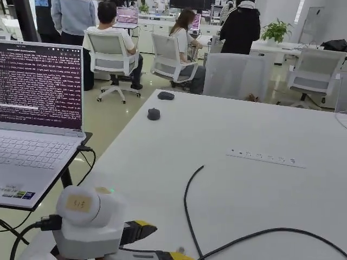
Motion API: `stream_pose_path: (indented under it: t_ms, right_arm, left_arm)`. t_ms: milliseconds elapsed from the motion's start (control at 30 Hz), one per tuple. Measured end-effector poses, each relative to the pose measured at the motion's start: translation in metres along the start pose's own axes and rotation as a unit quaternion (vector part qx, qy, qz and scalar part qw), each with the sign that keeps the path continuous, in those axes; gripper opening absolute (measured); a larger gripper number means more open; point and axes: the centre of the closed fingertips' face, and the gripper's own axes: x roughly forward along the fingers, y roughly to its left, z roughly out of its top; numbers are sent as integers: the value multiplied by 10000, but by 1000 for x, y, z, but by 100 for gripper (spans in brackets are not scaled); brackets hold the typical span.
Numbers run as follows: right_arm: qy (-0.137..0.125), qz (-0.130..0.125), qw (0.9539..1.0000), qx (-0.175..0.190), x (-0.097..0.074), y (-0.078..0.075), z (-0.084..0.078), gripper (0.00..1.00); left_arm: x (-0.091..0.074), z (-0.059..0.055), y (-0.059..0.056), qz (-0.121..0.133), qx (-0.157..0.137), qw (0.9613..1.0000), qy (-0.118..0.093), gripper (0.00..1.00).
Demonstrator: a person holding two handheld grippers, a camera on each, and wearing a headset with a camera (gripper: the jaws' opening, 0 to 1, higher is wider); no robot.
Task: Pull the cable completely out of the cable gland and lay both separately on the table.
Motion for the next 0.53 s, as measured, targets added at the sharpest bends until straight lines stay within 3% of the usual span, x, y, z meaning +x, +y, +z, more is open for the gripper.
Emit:
stream_pose_path:
  t_ms: [533]
  right_arm:
    - [119,111,9999,10,9,4,-6,75]
  left_arm:
    - [1,-2,0,-14,-12,10000,58,62]
